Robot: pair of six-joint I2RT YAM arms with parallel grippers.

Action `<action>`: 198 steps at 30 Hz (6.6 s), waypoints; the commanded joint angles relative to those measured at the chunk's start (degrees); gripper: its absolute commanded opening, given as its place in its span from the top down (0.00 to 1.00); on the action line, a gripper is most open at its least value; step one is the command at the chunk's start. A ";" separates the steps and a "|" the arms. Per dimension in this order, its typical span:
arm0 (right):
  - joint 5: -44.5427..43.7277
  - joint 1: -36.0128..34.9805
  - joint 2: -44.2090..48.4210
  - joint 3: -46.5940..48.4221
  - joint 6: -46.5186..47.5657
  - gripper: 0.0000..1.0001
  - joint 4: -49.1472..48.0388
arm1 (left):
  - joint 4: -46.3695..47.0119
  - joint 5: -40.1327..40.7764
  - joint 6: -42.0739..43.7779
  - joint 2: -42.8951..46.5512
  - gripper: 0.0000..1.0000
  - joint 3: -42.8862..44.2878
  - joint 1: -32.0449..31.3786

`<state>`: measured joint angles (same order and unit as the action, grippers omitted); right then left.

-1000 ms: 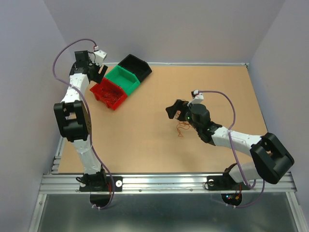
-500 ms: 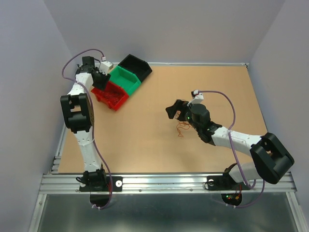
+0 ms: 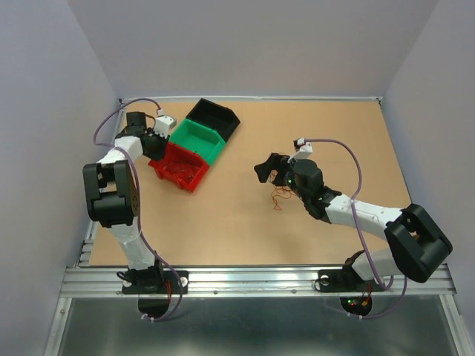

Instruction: Untangle the cables

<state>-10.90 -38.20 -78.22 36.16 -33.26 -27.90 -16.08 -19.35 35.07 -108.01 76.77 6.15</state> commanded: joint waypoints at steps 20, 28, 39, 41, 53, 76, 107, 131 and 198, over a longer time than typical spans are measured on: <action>-16.83 0.23 -12.39 7.43 -6.99 0.31 9.45 | 6.73 -3.21 -15.41 40.46 0.01 -10.39 -2.11; -8.19 -3.81 -6.70 7.52 0.99 1.00 8.13 | 35.47 -15.63 -23.02 62.72 0.01 -26.21 -2.20; 7.02 -11.37 3.85 3.39 10.39 0.99 -2.94 | 64.17 -34.53 -21.39 63.37 0.05 -55.87 -2.20; 9.13 -13.04 4.38 3.30 11.54 0.99 -4.09 | 54.09 -39.86 -16.99 60.28 0.05 -52.88 -2.72; 29.35 -17.96 8.95 4.18 16.38 1.00 -9.80 | 39.90 -43.40 1.30 67.83 0.01 -53.39 -10.19; 28.82 -18.76 16.69 3.21 14.18 0.99 -9.63 | 34.27 -44.90 14.85 49.65 0.15 -49.79 -27.33; 1.93 -18.67 52.21 -1.97 19.63 0.99 1.53 | 40.86 -28.82 11.08 47.36 0.57 -49.00 -37.18; 0.53 -17.54 9.26 21.46 23.32 0.99 4.87 | 60.63 13.46 -12.64 60.20 0.15 -52.26 -26.73; 14.57 -7.51 -14.61 34.33 10.40 0.01 24.30 | 51.95 -0.92 -17.59 50.27 0.07 -44.35 -12.39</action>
<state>0.86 -45.08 -95.00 76.97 -19.70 -8.71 37.15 -11.25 16.14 -57.52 28.73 -6.26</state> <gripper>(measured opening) 0.972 0.925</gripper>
